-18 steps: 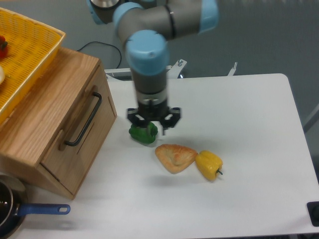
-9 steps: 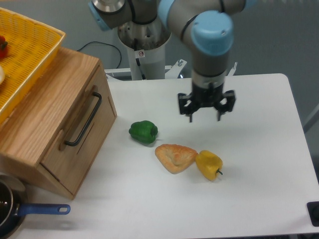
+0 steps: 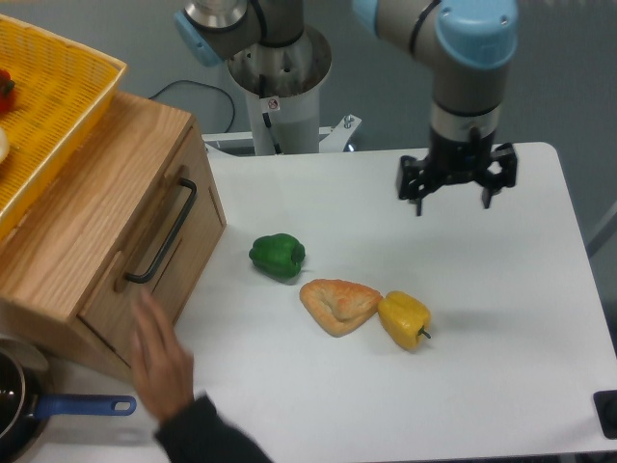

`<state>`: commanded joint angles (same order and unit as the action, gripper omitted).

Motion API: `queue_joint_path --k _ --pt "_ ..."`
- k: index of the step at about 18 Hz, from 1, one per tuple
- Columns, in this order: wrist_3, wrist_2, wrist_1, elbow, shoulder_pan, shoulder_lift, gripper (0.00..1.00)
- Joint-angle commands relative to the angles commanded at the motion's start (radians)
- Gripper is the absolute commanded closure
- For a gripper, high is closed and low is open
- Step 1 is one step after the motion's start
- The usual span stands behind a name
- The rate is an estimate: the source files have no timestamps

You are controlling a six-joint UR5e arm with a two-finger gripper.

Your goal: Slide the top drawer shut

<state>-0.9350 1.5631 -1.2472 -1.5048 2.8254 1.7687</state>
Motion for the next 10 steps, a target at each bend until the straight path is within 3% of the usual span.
queue_joint_path --k 5,10 --pt "-0.327 -0.002 0.003 0.002 0.068 0.0 0.0" --pt "-0.508 -0.006 0.003 -0.008 0.129 0.008 0.0"
